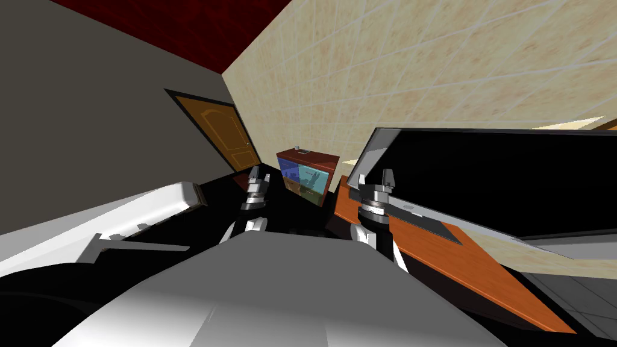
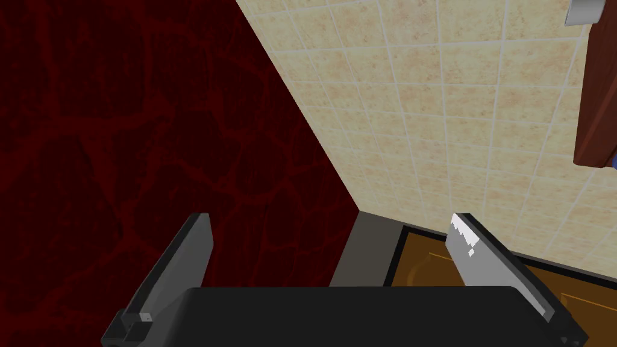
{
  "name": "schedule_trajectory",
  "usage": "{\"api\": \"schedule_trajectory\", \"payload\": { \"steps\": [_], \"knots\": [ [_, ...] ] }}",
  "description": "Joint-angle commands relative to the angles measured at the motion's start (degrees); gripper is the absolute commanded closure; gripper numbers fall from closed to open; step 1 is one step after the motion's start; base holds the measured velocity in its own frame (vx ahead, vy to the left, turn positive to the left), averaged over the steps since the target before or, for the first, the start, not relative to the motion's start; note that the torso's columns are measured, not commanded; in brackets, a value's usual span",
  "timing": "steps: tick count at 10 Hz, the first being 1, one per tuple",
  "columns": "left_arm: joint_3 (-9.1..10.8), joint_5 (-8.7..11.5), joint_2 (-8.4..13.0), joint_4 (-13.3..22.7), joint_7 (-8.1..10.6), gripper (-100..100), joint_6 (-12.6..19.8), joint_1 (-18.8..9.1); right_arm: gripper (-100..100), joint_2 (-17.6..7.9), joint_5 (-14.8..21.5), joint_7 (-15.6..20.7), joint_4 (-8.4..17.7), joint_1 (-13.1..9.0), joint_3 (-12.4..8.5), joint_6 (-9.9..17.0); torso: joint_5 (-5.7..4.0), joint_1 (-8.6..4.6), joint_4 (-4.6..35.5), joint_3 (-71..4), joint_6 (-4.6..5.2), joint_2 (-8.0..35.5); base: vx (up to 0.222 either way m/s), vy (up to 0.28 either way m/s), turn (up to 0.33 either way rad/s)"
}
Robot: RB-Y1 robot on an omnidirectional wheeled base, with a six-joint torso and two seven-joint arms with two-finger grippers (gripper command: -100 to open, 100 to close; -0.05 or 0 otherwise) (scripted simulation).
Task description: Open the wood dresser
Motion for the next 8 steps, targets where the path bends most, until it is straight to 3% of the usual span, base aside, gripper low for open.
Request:
{"api": "schedule_trajectory", "payload": {
  "steps": [1, 8],
  "knots": [
    [0.0, 0.0, 0.0, 0.0, 0.0, 0, 0.0, 0.0, 0, 0.0, 0.0, 0.0, 0.0, 0.0, 0.0, 0.0, 0.0, 0.0, 2.3, -4.7, 0.0, 2.3, 0.0, 0.0, 0.0],
    [0.0, 0.0, 0.0, 0.0, 0.0, 0, 0.0, 0.0, 0, 0.0, 0.0, 0.0, 0.0, 0.0, 0.0, 0.0, 0.0, 0.0, 31.1, -62.3, 0.0, 31.2, 0.0, 0.0, 0.0]
  ]
}}
